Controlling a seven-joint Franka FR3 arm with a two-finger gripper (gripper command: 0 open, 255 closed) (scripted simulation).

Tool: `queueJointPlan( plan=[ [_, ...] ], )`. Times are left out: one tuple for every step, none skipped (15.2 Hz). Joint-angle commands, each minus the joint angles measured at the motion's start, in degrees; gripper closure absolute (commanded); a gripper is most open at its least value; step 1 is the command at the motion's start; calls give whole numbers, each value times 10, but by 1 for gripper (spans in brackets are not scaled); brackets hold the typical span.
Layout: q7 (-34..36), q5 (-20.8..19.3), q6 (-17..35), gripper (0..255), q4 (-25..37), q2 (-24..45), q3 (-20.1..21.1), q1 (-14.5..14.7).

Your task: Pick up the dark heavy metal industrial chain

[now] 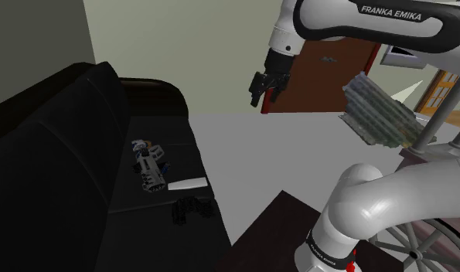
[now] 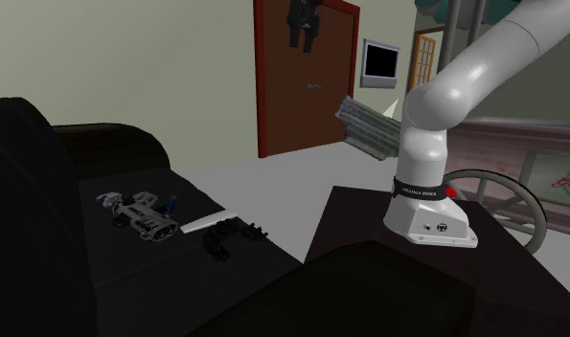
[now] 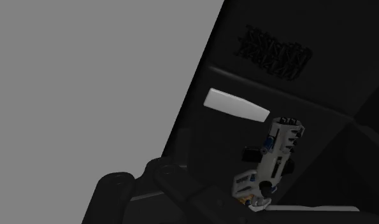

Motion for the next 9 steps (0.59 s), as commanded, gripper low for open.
queueJointPlan(
  plan=[
    [0, 0, 0, 0, 0, 0, 0, 0],
    [-8, -1, 18, 0, -17, 2, -2, 3],
    [-15, -1, 35, 0, -34, 5, -5, 6],
    [-23, -2, 53, 0, -50, 8, -7, 9],
    [-31, -2, 71, 0, -66, 13, -10, 12],
    [-39, -3, 89, 0, -81, 18, -12, 15],
    [-47, -3, 108, 0, -95, 24, -15, 18],
    [-54, -4, 127, 0, -109, 30, -17, 21],
    [-62, -5, 146, 0, -122, 38, -20, 24]
  ],
)
